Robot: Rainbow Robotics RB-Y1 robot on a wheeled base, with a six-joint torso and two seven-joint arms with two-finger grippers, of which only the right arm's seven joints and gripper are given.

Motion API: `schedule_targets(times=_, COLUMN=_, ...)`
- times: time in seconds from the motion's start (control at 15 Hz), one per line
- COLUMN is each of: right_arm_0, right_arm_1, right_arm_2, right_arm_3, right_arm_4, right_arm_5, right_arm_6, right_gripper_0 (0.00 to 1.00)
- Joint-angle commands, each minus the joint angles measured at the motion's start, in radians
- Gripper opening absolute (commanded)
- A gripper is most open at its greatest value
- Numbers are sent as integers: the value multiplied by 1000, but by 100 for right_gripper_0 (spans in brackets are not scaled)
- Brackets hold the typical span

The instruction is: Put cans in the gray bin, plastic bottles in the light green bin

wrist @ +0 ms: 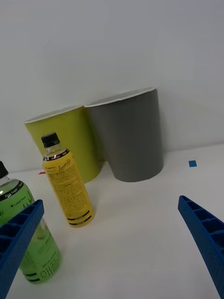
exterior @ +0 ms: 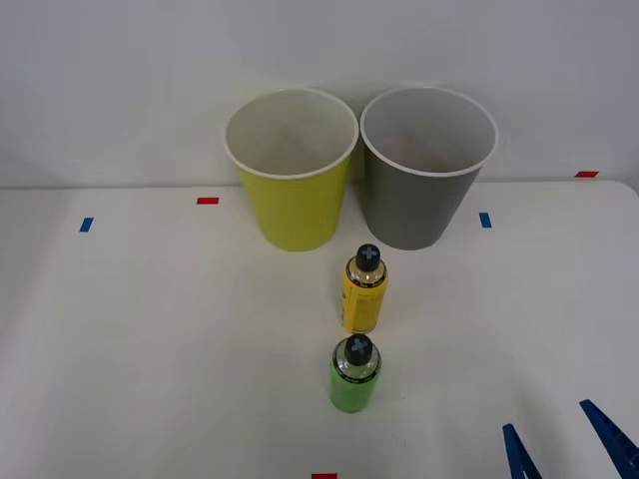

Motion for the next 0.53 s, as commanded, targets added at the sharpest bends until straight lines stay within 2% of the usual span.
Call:
schedule_targets(times=0.07, right_arm_0=0, right_arm_1=1, right_arm_2=-15, right_arm_3=-4, right_arm_4=25, right_arm_5=-10, right_arm_6=25, right_gripper_0=100)
schedule_targets(times=0.53, right_arm_0=13, right_arm_1=2, right_arm_2=-15, right_arm_3=-4, right_arm_4=21, right_arm_5=-13, right_arm_6=32, right_gripper_0=100)
